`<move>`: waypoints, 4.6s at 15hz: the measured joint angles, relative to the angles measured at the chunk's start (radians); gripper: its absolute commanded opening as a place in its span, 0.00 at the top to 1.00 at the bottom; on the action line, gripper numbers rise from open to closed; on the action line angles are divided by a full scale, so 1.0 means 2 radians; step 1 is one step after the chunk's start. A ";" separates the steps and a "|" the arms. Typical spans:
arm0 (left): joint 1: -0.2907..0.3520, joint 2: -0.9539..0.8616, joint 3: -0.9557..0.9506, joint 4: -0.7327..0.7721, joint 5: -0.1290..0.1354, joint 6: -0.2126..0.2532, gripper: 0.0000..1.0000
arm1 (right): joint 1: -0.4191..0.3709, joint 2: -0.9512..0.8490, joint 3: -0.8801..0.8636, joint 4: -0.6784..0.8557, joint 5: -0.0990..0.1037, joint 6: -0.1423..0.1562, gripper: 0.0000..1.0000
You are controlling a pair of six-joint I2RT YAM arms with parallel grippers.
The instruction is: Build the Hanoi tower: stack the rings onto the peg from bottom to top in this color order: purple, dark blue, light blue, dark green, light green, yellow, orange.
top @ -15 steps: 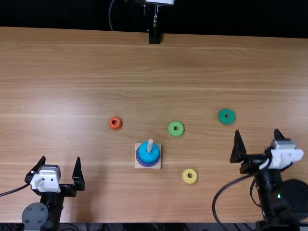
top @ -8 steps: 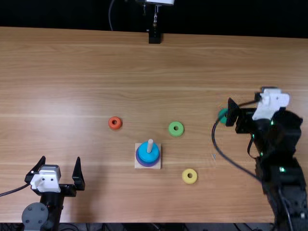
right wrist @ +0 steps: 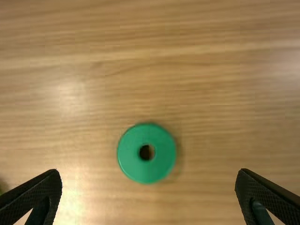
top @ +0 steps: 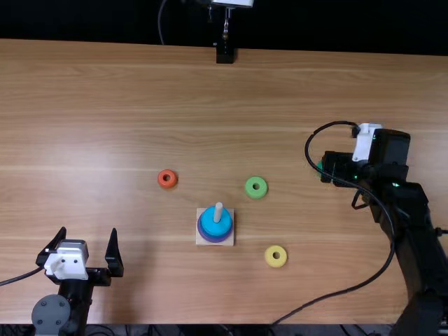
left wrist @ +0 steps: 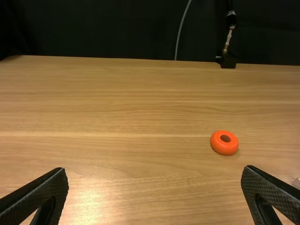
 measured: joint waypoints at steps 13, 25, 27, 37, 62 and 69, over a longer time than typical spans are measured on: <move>0.000 0.000 0.000 0.000 0.000 0.000 0.00 | 0.000 0.128 0.062 -0.010 0.000 -0.005 0.00; 0.000 0.000 0.000 0.000 0.000 0.000 0.00 | 0.000 0.175 0.117 -0.072 0.000 -0.005 0.00; 0.000 0.000 0.000 0.000 0.000 0.000 0.00 | 0.000 0.176 0.118 -0.079 0.000 -0.005 0.00; 0.000 0.000 0.000 0.000 0.000 0.000 0.00 | 0.000 0.188 0.124 -0.082 0.002 -0.006 0.59; 0.000 0.000 0.000 0.000 0.000 0.000 0.00 | 0.261 0.005 0.284 -0.386 -0.001 -0.029 1.00; 0.000 0.000 0.000 0.000 0.000 0.000 0.00 | 0.316 0.001 0.284 -0.405 -0.002 -0.027 1.00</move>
